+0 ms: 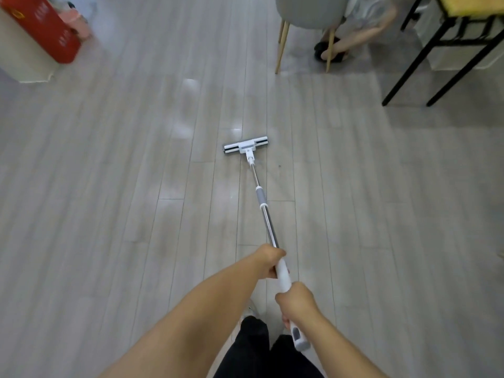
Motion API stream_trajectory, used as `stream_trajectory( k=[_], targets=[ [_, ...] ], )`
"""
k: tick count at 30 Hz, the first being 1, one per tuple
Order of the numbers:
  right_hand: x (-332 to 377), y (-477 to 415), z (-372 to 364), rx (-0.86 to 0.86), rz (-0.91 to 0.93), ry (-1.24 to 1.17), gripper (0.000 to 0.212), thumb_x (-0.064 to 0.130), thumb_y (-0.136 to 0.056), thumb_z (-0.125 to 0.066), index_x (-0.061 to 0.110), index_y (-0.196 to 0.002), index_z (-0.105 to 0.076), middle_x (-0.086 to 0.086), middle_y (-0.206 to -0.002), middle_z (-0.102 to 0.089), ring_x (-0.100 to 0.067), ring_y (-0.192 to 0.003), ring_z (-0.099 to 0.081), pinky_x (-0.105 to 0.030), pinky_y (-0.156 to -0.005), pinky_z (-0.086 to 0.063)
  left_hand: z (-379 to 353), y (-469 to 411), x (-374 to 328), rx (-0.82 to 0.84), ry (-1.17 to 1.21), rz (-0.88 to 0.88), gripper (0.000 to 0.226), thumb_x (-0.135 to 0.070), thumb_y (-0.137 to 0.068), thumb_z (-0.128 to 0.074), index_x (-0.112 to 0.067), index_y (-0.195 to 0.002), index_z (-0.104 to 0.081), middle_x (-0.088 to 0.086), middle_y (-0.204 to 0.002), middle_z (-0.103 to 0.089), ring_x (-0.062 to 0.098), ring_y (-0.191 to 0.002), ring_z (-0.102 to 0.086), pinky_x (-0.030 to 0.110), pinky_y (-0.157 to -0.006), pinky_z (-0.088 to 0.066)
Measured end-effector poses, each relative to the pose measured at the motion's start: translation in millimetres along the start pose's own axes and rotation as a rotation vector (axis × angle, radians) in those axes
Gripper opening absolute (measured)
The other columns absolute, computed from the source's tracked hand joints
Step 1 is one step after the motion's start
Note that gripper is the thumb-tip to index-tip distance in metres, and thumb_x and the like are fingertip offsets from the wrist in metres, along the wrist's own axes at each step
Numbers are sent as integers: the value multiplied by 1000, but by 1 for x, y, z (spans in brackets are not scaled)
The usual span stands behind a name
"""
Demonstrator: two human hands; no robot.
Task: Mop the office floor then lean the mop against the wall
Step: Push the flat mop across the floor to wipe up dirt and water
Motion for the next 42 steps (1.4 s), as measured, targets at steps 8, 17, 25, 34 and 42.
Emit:
stream_trajectory(
  k=[8,17,25,34,42],
  targets=[
    [5,-32,0,-2,-44,62,14,15,-96,-58,14,-107,-50,-11,-97,-66,-27,-81,-70,-30,-56,-54,7,-49,-21,-85,-1,-31,11,-7,-100,-52,0,-108,-54,16,-91,-60,27,-78,-63,33,-61,-59],
    [30,-86,2,-43,-84,56,24,19,-96,-61,8,-117,-57,-6,-93,-62,-23,-74,-67,-32,-56,-60,27,-126,-77,-101,134,106,12,-16,-101,-53,-5,-104,-51,7,-69,-51,19,-58,-52,32,-53,-51],
    [45,-86,13,-102,-76,43,22,27,-94,-65,10,-107,-63,-5,-93,-64,-24,-82,-68,-42,-69,-64,22,-134,-89,-156,74,154,11,-15,-103,-39,-7,-102,-47,7,-68,-47,17,-56,-45,30,-50,-45],
    [151,-117,28,-72,14,4,29,25,-96,-64,4,-115,-63,-11,-105,-66,-27,-85,-66,-29,-62,-51,73,-141,-193,-193,59,38,14,-14,-105,-40,-9,-94,-45,6,-65,-44,17,-52,-42,29,-51,-42],
    [288,-171,58,-36,42,-11,14,4,-90,-56,5,-104,-52,-12,-80,-65,-22,-44,-58,-22,-38,-41,121,-151,-296,-182,47,-55,14,-2,-101,-37,-6,-92,-47,5,-65,-47,15,-53,-43,28,-56,-44]
  ],
)
Point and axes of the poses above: each hand's wrist, its own y-axis away from the middle knuckle, its own z-axis out of the back of the hand, x = y × z, the point moved 8 cm from there along -y, towards the middle knuckle
